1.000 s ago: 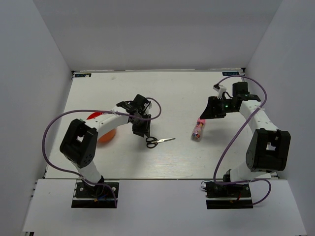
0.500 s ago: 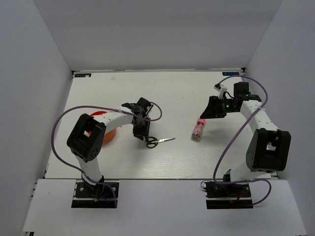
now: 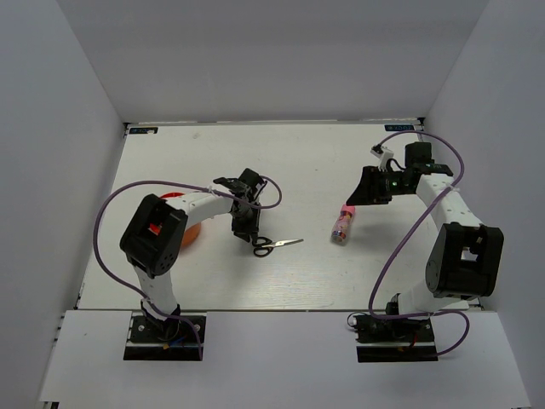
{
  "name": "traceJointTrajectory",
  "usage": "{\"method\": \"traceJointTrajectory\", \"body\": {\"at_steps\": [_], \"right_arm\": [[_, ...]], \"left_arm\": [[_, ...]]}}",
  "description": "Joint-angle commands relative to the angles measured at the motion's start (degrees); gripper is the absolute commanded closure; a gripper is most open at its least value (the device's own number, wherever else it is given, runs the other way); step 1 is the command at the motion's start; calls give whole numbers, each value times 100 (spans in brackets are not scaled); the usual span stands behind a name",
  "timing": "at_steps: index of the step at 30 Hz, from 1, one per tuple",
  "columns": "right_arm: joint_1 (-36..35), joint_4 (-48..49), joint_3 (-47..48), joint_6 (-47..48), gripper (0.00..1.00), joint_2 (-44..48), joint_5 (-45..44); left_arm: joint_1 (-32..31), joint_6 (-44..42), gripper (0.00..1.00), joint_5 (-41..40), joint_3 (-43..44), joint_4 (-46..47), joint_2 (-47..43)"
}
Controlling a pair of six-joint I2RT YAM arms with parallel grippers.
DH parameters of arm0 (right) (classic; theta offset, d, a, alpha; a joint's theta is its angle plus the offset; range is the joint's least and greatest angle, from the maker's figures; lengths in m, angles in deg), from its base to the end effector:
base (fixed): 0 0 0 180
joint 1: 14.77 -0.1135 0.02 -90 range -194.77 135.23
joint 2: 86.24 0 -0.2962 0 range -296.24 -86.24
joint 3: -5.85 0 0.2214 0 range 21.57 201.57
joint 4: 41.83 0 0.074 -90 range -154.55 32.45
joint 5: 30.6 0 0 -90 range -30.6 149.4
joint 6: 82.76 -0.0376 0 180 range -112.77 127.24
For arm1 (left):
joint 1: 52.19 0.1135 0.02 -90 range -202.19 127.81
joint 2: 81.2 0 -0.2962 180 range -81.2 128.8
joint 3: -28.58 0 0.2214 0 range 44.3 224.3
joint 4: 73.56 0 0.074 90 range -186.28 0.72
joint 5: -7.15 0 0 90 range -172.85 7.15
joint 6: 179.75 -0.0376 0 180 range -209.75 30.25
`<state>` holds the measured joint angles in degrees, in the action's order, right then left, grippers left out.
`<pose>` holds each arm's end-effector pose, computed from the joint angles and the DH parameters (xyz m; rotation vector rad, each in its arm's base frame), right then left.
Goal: Sort the stationery into containers
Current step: Pick up the scissors from the center of the board.
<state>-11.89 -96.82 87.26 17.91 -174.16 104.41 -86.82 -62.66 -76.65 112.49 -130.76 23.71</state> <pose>0.2782 0.0126 0.2960 -0.4173 2.3907 0.9207 0.2657 -0.1884 0.2114 0.2144 2.9980 -0.2991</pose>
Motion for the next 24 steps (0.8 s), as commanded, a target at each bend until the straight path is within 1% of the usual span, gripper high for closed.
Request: {"method": "traceJointTrajectory", "body": {"at_steps": [1,4,7,11,13,17,20,23,24], "right_arm": [[55,-55,137,-39,37,100,157],[38,-55,119,-31,37,100,183],[55,-55,128,-31,37,100,218],[64,-55,128,-39,37,100,253],[73,-55,128,-39,37,117,271],[90,-72,128,-31,37,108,297],[99,-73,137,-31,37,117,341],[117,-73,137,-39,37,117,368],[117,-90,146,-48,37,126,376]], "left_arm": [[-43,42,64,-171,187,122,30],[-52,33,66,-250,187,157,74],[-140,42,69,-522,152,218,144],[-263,94,69,-584,73,289,197],[-307,129,66,-760,-24,324,197],[-465,104,65,-883,-130,429,223],[-562,103,65,-1137,-165,359,320],[-676,95,77,-1296,-296,429,434],[-694,86,85,-1331,-323,517,478]]}}
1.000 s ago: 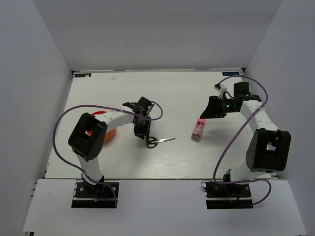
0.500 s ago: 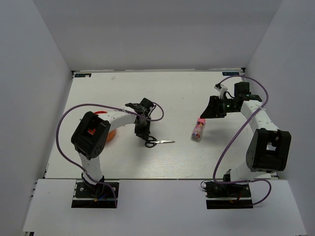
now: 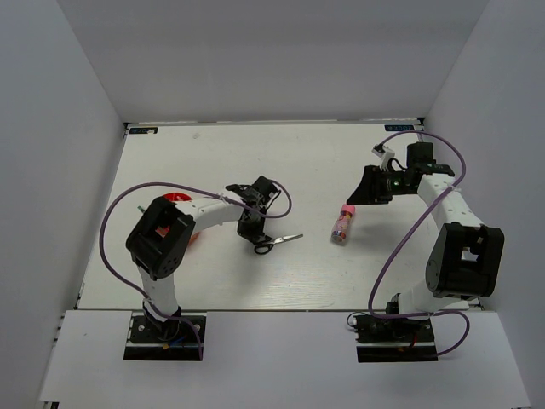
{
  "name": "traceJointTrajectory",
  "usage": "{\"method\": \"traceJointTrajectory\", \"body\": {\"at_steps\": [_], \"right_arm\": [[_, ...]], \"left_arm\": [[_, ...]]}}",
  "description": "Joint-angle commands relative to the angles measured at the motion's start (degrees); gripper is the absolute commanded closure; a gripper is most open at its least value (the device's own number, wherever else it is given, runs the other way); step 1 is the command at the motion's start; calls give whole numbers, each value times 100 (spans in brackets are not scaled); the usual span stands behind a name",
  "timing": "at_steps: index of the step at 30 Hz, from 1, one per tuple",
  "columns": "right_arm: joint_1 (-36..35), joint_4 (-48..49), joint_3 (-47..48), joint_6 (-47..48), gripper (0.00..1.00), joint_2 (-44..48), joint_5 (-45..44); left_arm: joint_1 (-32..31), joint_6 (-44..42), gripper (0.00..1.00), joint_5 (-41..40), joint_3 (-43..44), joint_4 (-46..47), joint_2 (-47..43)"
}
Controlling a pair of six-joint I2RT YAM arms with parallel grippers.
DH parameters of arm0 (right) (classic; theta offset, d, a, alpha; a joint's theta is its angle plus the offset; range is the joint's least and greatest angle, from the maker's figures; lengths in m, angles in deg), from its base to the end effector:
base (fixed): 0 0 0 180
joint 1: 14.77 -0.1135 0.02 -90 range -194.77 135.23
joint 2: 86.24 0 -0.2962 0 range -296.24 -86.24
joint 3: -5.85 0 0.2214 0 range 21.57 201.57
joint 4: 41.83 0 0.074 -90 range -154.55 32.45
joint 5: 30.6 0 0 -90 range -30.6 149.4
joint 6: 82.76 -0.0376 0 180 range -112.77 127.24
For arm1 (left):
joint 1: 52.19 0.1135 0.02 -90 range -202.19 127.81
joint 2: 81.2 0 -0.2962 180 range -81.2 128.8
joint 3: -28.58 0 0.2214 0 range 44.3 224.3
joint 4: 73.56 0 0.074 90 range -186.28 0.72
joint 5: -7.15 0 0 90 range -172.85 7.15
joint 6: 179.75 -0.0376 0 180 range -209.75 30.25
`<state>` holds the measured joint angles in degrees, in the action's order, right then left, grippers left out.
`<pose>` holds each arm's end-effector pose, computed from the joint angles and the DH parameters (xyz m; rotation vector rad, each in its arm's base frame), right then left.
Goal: Sort the stationery into containers
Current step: Pick up the scissors from the center of the board, then place the scissors in the storage box.
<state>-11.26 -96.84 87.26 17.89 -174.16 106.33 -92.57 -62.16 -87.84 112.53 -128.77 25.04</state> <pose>0.2779 0.0105 0.2968 -0.4123 2.3732 0.9565 0.2549 -0.2125 0.2051 0.3105 2.8948 -0.0730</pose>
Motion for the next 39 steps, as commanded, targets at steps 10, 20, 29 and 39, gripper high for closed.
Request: {"method": "traceJointTrajectory", "body": {"at_steps": [10,20,29,39], "right_arm": [[124,-88,137,-37,37,178,316],[133,-97,119,-20,37,231,421],[150,-88,111,-55,37,311,527],[133,-44,93,-99,37,346,650]], "left_arm": [[-128,-105,100,-335,-609,223,-574],[-128,-1361,100,-2284,1323,-2035,-1456],[293,-1855,100,-5536,2054,-3477,-1825],[1348,-1652,100,-6540,1975,-4050,-2634]]}}
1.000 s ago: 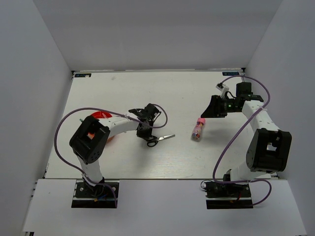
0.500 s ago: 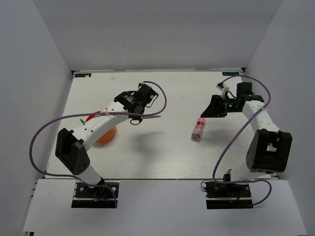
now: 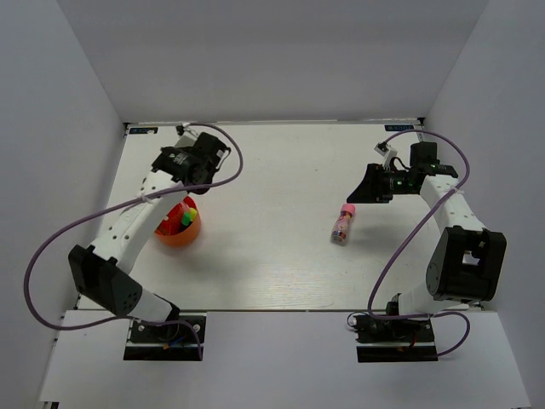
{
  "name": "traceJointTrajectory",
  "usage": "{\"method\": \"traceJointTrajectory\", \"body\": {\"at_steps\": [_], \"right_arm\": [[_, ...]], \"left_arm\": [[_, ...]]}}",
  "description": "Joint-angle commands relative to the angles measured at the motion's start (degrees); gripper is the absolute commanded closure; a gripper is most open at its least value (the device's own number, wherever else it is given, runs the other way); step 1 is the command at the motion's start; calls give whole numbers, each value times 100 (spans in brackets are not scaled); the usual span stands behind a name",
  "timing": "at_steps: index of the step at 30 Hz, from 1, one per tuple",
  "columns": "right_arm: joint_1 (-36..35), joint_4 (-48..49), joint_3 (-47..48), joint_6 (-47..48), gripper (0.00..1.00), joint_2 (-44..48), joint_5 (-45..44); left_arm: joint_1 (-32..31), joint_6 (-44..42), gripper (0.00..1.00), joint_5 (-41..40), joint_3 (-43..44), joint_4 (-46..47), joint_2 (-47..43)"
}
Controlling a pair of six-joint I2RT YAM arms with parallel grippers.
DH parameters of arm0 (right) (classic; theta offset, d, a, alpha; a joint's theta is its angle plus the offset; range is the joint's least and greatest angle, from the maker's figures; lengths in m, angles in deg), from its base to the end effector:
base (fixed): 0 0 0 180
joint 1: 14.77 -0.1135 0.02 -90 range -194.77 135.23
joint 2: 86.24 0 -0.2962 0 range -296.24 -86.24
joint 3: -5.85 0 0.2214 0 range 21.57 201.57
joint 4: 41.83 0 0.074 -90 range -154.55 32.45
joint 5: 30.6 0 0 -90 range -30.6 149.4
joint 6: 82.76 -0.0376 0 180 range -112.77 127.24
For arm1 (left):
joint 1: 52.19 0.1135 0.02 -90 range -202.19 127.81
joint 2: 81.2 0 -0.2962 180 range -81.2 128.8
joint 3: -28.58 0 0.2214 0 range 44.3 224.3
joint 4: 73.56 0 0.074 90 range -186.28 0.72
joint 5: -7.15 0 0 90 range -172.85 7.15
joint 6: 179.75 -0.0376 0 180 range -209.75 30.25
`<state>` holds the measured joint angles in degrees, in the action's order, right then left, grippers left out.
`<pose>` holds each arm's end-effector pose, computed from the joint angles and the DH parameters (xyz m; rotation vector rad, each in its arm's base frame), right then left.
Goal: Sort the stationery into containers
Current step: Place the scissors in the storage box.
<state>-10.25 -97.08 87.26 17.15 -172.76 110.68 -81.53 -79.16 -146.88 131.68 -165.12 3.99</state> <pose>0.2722 0.0079 0.3047 -0.4060 2.3187 1.0344 0.2182 -0.0839 0.3899 0.1661 2.2391 1.2045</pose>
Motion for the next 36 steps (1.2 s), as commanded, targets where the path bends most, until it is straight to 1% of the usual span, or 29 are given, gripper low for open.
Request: {"method": "traceJointTrajectory", "body": {"at_steps": [1,4,5,6,8,9,10,13,15,21,25,27,28,30,31,32,33,36], "right_arm": [[41,-37,93,-33,37,197,215],[41,-29,102,-33,37,188,224],[32,-29,93,-51,37,171,241],[32,-29,93,-51,37,188,233],[41,-20,93,-59,37,162,241],[32,-29,93,-68,37,153,259],[32,-29,84,-68,37,162,268],[32,-29,93,-77,37,162,277],[58,-28,76,-77,37,188,277],[59,-28,76,-68,37,197,268],[50,-29,84,-51,37,240,285],[67,-20,84,-59,37,145,276],[67,-20,84,-42,37,144,285],[59,-29,84,-59,37,153,312],[58,-37,84,-68,37,144,320],[76,-29,84,-77,37,136,320],[67,-29,84,-68,37,127,320],[76,-37,93,-68,37,100,355]], "left_arm": [[454,-21,100,-715,-18,-310,-704],[649,-522,100,-734,-352,76,-950],[658,-775,100,-725,-596,373,-1160],[667,-943,100,-768,-677,446,-1223],[728,-1015,100,-769,-818,578,-1364],[711,-1346,100,-751,-1062,613,-1408],[719,-1419,100,-751,-1151,805,-1417],[711,-1314,100,-594,-1301,816,-1365],[719,-1305,100,-558,-1302,859,-1172],[719,-1200,100,-602,-1161,790,-864],[851,-1313,100,-672,-1240,1016,-881],[973,-1603,100,-716,-1398,1192,-925],[1061,-1900,100,-725,-1468,1620,-986],[1132,-2654,100,-716,-1837,1965,-1056],[1150,-2876,100,-725,-1942,2654,-1109],[1150,-3052,100,-725,-2178,2835,-1110],[1150,-3350,100,-708,-2224,2994,-1075],[1238,-3414,100,-664,-2277,3145,-969]]}}
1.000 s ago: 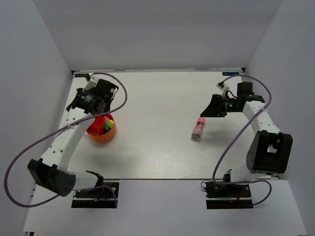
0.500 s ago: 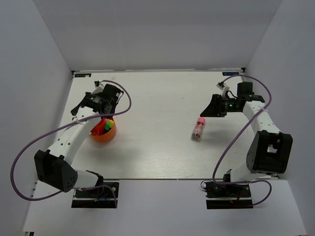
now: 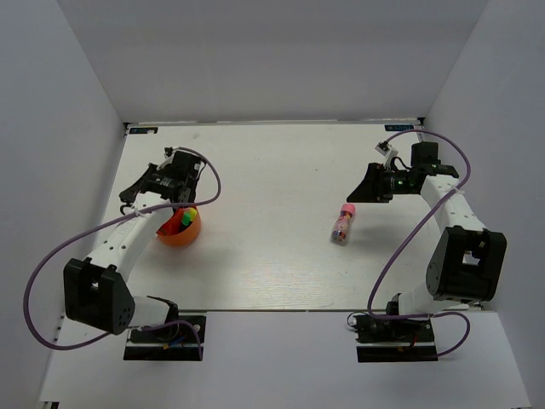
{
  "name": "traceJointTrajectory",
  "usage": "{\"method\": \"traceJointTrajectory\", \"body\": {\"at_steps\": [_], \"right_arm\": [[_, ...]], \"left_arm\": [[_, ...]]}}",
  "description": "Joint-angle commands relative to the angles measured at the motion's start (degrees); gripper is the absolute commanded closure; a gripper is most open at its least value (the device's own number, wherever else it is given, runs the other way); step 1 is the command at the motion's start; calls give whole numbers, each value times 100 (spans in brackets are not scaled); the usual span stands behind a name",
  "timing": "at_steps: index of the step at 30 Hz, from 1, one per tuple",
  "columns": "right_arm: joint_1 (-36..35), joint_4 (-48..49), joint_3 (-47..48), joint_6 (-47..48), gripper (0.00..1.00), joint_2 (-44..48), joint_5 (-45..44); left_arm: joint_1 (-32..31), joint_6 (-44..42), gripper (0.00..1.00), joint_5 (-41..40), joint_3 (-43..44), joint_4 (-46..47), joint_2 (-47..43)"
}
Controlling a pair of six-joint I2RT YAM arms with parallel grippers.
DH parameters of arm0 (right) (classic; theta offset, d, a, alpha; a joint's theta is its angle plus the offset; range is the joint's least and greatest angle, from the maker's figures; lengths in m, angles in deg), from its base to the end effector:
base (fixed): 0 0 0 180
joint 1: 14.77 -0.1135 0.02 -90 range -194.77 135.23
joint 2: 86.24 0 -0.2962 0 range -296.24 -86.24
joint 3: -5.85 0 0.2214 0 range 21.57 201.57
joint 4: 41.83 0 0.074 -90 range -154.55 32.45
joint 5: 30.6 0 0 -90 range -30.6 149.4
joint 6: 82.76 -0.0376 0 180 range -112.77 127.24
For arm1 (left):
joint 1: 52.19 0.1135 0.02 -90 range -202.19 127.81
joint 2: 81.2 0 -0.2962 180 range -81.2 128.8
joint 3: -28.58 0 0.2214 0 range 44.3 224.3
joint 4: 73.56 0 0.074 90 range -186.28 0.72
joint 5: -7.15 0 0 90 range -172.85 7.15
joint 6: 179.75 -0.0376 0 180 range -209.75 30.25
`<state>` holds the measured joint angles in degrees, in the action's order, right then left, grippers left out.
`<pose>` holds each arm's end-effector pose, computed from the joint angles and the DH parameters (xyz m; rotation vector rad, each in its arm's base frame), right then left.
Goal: Sort the stationery into containers
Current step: Place the scissors in the storage box.
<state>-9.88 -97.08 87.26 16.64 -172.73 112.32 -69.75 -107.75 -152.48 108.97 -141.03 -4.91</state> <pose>0.2718 0.0069 0.3055 -0.3967 2.3054 1.0689 0.2105 -0.0297 0.3392 0.3343 2.2547 1.5661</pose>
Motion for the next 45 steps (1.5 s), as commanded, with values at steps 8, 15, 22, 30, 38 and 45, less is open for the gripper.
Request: {"method": "traceJointTrajectory", "body": {"at_steps": [8,15,22,30,38,45], "right_arm": [[91,-64,93,-9,37,133,245],[162,-90,119,-1,37,125,324],[223,-99,119,-9,37,107,411],[302,-134,128,-9,37,133,490],[373,-143,137,-1,37,142,543],[399,-152,128,-1,35,160,570]], "left_arm": [[77,-652,100,-60,116,894,421],[69,-1117,100,-78,204,1272,808],[34,-1847,100,-78,-59,2186,940],[16,-1725,88,-51,55,2055,1370],[-186,-1602,62,-148,178,1861,1617],[-265,-1356,32,-148,354,1536,1670]]}}
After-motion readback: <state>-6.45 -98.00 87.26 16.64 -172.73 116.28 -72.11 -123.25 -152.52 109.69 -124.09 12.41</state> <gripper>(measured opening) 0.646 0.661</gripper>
